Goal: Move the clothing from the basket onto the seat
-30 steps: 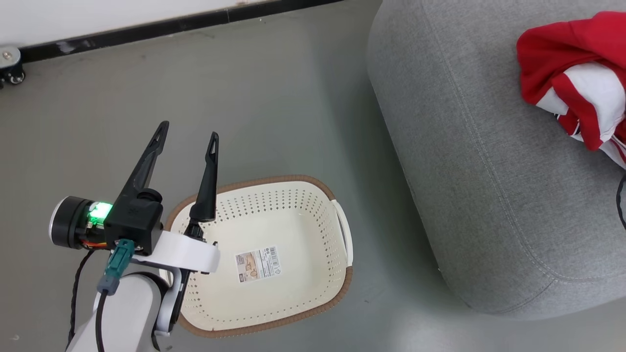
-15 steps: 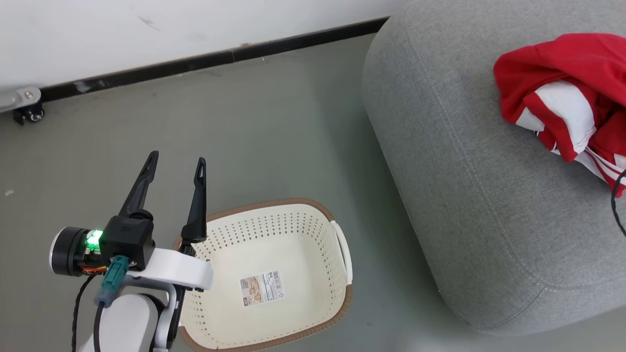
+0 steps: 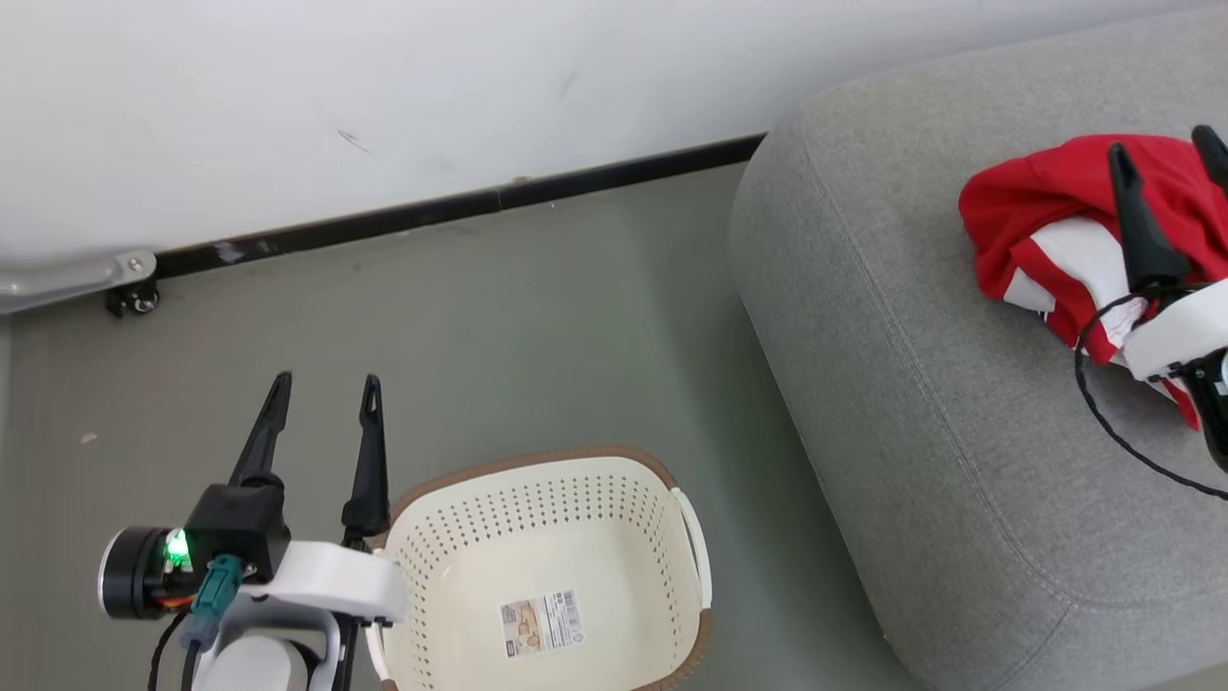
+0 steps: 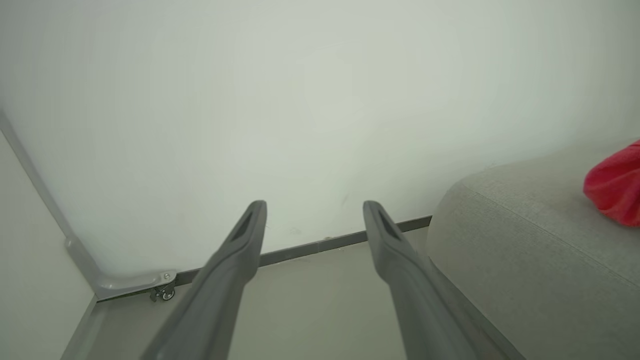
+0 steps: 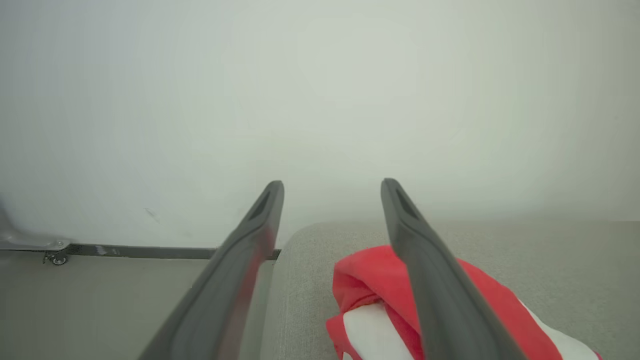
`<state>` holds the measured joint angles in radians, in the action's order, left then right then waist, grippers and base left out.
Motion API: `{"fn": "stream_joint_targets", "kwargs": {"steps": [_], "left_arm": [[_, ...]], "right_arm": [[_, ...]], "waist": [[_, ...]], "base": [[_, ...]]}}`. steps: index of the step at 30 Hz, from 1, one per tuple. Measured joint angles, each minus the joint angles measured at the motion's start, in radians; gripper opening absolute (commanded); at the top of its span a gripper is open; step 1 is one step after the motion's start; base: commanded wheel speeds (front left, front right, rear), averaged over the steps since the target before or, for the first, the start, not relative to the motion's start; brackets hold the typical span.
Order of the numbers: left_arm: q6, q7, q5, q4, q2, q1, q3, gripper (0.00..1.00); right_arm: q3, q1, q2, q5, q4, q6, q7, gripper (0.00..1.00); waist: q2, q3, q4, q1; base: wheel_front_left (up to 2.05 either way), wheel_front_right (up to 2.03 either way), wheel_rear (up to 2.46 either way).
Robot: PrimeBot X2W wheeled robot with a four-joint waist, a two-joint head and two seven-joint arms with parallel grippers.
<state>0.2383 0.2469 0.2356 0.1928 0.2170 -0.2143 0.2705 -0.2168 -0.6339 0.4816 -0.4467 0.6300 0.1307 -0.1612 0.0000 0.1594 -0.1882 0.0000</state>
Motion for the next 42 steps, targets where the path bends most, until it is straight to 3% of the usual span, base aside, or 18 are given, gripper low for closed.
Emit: {"fn": "stream_joint_targets", "kwargs": {"steps": [18,42], "left_arm": [[0.040,0.000,0.017,0.001,-0.026,0.113,-0.039,1.00],[0.017,0.006,0.007,0.026,-0.064,0.131,0.017,1.00]], "right_arm": [[-0.004,0.106,-0.100,0.026,-0.114,0.000,-0.030,1.00],[0.089,0.433,-0.289,0.127,-0.243,0.000,-0.036,1.00]], "waist": [[0.0000,-0.120,0.093,0.0000],[0.0000,-0.204,0.202,0.0000]], "base": [[0.00,0.00,0.00],[0.00,0.00,0.00]]}}
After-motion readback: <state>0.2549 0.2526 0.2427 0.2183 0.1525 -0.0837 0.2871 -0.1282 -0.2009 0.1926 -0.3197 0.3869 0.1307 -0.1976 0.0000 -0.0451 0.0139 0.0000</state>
